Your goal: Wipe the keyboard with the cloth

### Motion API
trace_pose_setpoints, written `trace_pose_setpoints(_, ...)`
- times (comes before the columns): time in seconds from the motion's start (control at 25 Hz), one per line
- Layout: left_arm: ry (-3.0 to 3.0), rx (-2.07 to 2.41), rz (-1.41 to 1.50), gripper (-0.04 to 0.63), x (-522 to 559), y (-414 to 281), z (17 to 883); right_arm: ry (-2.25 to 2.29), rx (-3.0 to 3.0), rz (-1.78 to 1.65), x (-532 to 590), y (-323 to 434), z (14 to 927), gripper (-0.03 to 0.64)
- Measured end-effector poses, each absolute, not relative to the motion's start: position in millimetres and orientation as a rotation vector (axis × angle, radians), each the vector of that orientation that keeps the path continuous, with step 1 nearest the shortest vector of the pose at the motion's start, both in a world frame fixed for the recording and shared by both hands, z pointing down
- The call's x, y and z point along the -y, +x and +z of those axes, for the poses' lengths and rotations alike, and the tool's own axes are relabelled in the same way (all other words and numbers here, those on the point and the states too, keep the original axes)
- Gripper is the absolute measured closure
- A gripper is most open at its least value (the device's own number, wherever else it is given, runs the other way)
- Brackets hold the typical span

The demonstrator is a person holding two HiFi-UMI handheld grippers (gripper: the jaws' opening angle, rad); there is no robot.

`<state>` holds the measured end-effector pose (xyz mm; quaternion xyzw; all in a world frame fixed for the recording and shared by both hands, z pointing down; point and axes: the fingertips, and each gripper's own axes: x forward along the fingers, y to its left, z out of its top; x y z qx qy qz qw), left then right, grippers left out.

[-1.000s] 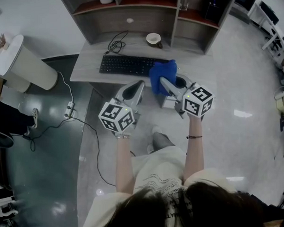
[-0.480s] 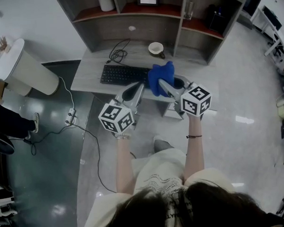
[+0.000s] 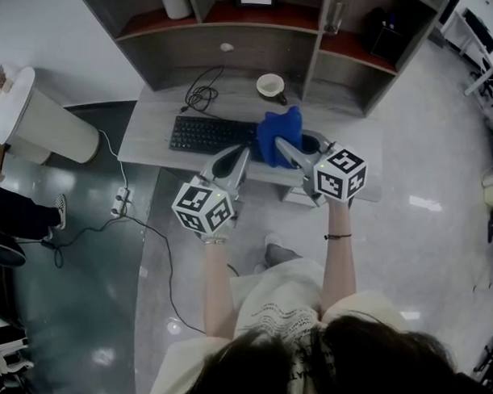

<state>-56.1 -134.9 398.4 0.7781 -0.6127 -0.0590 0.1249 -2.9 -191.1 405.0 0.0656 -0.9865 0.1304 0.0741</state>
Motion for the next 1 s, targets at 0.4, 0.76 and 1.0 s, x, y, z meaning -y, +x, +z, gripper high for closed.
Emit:
trace_pose_setpoints(0.4, 2.221, 1.767, -0.155, 0.591, 164, -55, 413, 0.165, 2.932, 0.426, 220, -9, 414, 0.558)
trace_pose_setpoints(0.76, 2.217, 1.729, -0.154, 0.591, 182, -49, 426, 0.175, 2.922, 0.438, 233, -4, 422, 0.558)
trace_pose_setpoints(1.0, 2.226, 1.665, -0.13, 0.591, 192, -42, 436, 0.241, 2.899, 0.479, 242, 7, 432, 0.558)
